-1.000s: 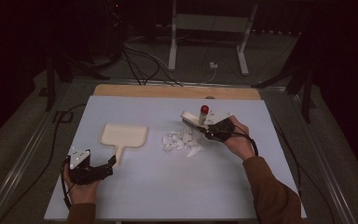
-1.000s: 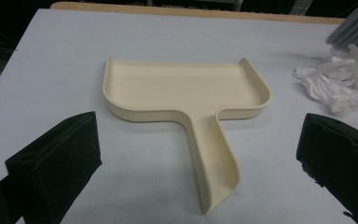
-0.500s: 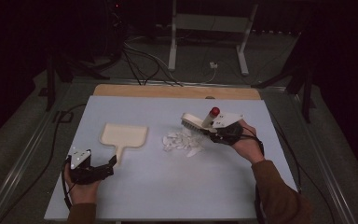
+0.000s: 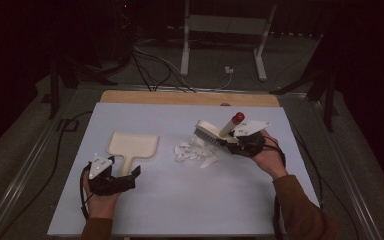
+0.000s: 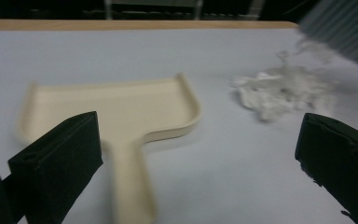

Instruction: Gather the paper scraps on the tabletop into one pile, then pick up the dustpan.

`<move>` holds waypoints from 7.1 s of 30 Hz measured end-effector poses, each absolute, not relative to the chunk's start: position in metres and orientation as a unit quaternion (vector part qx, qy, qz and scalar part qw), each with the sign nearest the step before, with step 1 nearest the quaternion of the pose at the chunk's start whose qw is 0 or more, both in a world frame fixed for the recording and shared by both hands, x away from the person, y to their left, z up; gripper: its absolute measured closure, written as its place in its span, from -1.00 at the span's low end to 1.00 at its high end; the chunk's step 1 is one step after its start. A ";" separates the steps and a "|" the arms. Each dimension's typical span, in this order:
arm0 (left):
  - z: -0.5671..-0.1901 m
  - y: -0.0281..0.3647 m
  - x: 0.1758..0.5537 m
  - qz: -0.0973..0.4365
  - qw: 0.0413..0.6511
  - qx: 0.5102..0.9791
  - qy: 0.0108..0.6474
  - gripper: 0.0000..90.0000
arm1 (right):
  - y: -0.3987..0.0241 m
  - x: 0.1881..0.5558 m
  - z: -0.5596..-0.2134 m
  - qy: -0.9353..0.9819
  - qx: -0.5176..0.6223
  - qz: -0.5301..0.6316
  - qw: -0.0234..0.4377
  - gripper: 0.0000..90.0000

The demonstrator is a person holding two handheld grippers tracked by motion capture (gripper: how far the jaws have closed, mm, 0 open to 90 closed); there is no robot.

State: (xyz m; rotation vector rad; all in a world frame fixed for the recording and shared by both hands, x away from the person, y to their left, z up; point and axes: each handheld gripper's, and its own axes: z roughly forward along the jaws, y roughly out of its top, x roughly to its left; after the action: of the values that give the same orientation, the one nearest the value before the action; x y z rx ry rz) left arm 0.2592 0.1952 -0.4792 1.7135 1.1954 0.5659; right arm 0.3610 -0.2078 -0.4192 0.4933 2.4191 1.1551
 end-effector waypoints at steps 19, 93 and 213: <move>-0.484 0.195 0.261 0.225 0.467 0.702 0.488 -0.97 | -0.224 0.374 -0.435 0.860 0.288 0.368 0.205 0.48; -0.514 0.200 0.303 0.249 0.307 0.714 0.578 -0.70 | -0.234 0.416 -0.460 0.802 0.459 0.339 0.175 0.47; -0.461 0.207 0.318 0.120 0.287 0.892 0.329 0.48 | -0.243 0.414 -0.461 0.797 0.470 0.344 0.160 0.47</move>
State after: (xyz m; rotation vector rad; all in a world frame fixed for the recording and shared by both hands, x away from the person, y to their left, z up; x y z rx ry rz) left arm 0.3177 0.2072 -0.4605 2.3832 0.8787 0.3201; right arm 0.4139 -0.2431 -0.4612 1.3439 2.2758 0.9831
